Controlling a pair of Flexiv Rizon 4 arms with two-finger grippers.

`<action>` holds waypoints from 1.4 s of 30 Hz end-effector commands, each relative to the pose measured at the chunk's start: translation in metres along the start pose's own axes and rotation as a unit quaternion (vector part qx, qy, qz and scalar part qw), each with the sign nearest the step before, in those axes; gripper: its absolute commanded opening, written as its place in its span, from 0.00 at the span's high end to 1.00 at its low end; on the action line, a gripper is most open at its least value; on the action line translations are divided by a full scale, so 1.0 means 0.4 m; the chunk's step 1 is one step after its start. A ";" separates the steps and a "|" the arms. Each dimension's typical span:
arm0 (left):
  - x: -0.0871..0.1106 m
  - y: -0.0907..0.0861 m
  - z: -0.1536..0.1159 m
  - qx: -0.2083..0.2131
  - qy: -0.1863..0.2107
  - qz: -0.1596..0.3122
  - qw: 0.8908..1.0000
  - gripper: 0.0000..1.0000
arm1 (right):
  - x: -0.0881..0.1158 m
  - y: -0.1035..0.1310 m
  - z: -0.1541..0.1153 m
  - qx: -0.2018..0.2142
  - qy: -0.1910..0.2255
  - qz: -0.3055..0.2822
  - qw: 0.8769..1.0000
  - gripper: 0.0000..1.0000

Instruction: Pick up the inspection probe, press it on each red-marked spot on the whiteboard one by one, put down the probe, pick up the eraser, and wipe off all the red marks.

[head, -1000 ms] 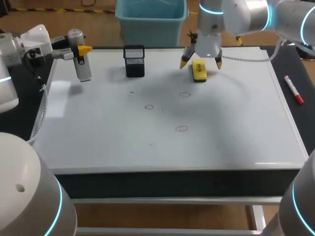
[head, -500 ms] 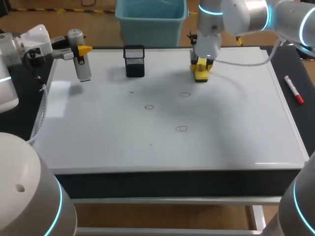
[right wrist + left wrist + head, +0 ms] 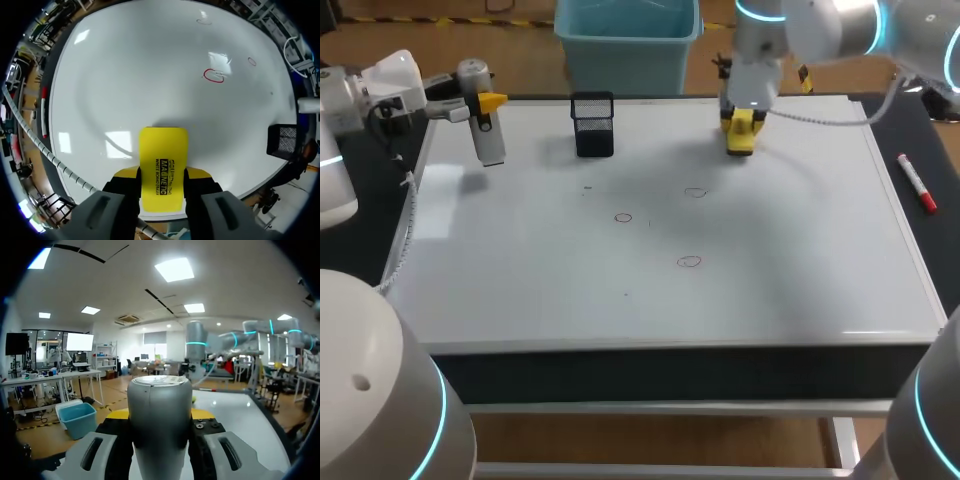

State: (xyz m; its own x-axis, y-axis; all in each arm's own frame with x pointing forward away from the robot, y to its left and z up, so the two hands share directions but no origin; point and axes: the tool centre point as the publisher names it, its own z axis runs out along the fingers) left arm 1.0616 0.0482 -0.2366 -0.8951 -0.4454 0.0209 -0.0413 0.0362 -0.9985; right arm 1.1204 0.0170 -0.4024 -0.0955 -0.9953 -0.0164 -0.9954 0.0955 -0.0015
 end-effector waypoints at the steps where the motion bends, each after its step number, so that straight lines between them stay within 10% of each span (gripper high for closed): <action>1: -0.001 0.000 0.001 0.002 0.000 0.001 1.000 1.00 | 0.074 0.020 -0.048 0.014 -0.002 0.022 1.000 1.00; 20: -0.001 0.000 0.001 0.002 0.000 0.001 1.000 1.00 | 0.364 0.011 -0.050 0.004 -0.011 0.178 0.984 1.00; 42: -0.001 0.000 0.001 0.002 0.000 0.001 1.000 1.00 | 0.424 0.004 -0.069 0.015 -0.010 0.204 0.979 1.00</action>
State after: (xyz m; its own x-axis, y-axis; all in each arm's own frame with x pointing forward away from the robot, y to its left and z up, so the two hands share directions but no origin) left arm 1.0617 0.0482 -0.2367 -0.8951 -0.4453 0.0210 -0.0414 0.0361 -0.9985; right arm 1.1028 -0.1509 -0.3795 -0.4876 -0.8720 -0.0442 -0.8723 0.4887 -0.0182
